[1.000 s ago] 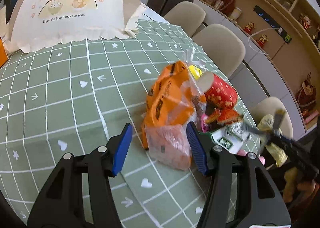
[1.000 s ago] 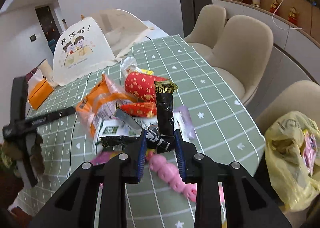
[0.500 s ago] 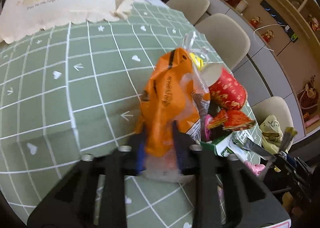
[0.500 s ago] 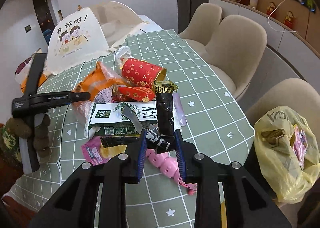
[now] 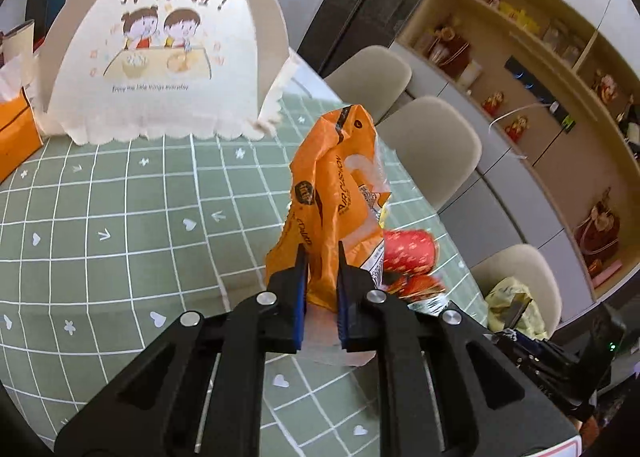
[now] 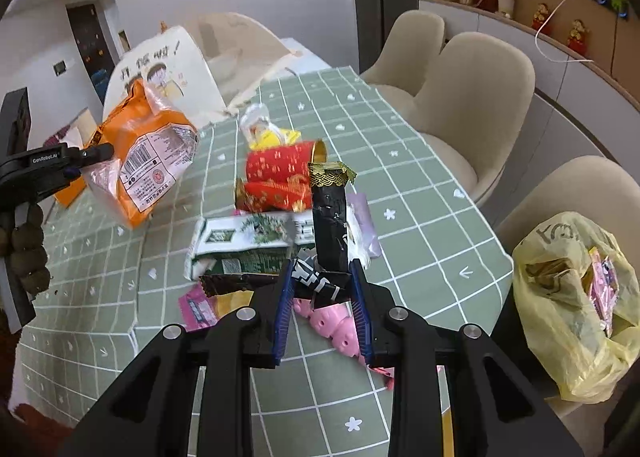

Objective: Collect trash
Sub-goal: 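Grasp the orange bread bag with the left gripper and lift it, then carry the orange bag over the yellow-lined bin and open the left gripper while the right releases the black wrapper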

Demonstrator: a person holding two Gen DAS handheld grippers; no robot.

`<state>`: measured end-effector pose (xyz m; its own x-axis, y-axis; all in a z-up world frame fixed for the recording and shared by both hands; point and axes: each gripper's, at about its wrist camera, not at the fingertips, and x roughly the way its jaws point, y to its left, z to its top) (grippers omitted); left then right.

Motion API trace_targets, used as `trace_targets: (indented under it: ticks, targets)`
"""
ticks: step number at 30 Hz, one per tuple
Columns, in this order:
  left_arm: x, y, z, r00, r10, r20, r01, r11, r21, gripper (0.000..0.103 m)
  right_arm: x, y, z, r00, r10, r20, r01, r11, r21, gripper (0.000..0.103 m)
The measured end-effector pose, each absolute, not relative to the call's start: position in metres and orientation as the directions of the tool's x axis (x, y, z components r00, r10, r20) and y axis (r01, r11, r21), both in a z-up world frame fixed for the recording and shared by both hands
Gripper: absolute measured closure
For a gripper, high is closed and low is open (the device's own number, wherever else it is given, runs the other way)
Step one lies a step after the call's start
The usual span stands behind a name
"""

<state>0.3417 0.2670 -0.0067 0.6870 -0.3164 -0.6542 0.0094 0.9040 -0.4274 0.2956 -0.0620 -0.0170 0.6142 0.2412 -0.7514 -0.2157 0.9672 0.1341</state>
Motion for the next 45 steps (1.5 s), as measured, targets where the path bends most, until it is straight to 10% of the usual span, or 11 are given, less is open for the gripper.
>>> trace_targets:
  ticks: [20, 45]
  targets:
    - [0.321, 0.087, 0.134, 0.733, -0.506, -0.455, 0.34, 0.851, -0.401, 0.092, 0.242, -0.216, 0.109, 0.862, 0.118, -0.494, -0.1, 0.993, 0.064, 0.076]
    - [0.37, -0.207, 0.014, 0.402, -0.574, -0.714, 0.543, 0.777, -0.319, 0.092, 0.196, -0.437, 0.054, 0.829, -0.085, -0.553, 0.19, 0.973, 0.135, 0.076]
